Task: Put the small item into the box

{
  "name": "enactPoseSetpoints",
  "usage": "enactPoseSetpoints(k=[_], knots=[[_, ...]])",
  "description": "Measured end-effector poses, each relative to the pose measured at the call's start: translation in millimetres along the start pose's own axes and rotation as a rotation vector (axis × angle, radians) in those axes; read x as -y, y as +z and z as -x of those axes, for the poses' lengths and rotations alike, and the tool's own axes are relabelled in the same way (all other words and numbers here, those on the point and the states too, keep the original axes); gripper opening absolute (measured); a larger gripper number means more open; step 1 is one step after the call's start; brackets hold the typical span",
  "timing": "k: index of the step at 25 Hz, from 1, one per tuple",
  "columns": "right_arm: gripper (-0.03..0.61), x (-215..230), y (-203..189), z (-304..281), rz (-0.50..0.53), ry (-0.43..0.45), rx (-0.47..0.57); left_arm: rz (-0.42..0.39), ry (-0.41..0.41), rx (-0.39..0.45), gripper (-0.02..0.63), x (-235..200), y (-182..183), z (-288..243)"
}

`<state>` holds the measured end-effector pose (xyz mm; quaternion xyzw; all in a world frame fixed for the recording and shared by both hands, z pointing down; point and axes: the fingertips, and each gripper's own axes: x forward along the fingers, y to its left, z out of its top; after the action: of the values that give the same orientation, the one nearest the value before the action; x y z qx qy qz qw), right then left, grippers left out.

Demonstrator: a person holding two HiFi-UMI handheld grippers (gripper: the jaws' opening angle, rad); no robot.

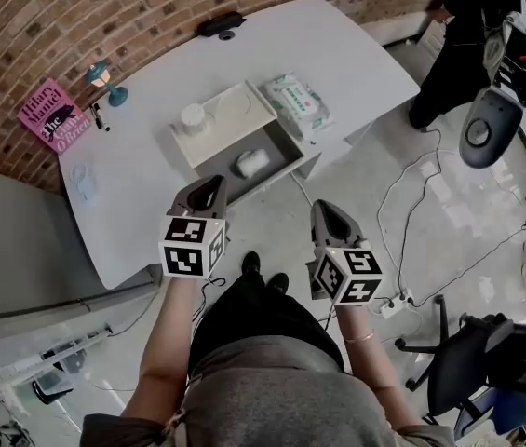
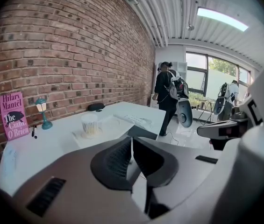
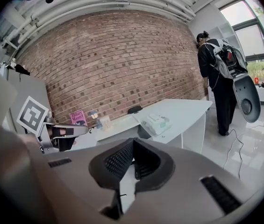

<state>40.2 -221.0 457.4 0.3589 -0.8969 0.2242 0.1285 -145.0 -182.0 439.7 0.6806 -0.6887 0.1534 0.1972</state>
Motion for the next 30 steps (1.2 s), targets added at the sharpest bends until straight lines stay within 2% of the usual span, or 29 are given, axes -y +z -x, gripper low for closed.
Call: enactPoseSetpoints(k=[5, 13, 23, 30], knots=[[0.006, -3.8, 2.2, -0.9, 0.010, 0.011, -0.003, 0.074, 0.008, 0.034, 0.026, -8.4, -4.8, 14.6], [0.006, -5.5, 2.2, -0.5, 0.066, -0.002, -0.022, 0.135, 0.025, 0.074, 0.025, -17.5, -12.3, 32.1], [0.003, -9.3, -2.5, 3.3, 0.072, -0.010, -0.025, 0.133, 0.023, 0.076, 0.025, -14.4, -16.9, 40.1], [0.003, -18.4, -0.5, 1.2, 0.091, 0.027, -0.032, 0.161, 0.031, 0.087, 0.025, -18.8, -18.5, 43.7]])
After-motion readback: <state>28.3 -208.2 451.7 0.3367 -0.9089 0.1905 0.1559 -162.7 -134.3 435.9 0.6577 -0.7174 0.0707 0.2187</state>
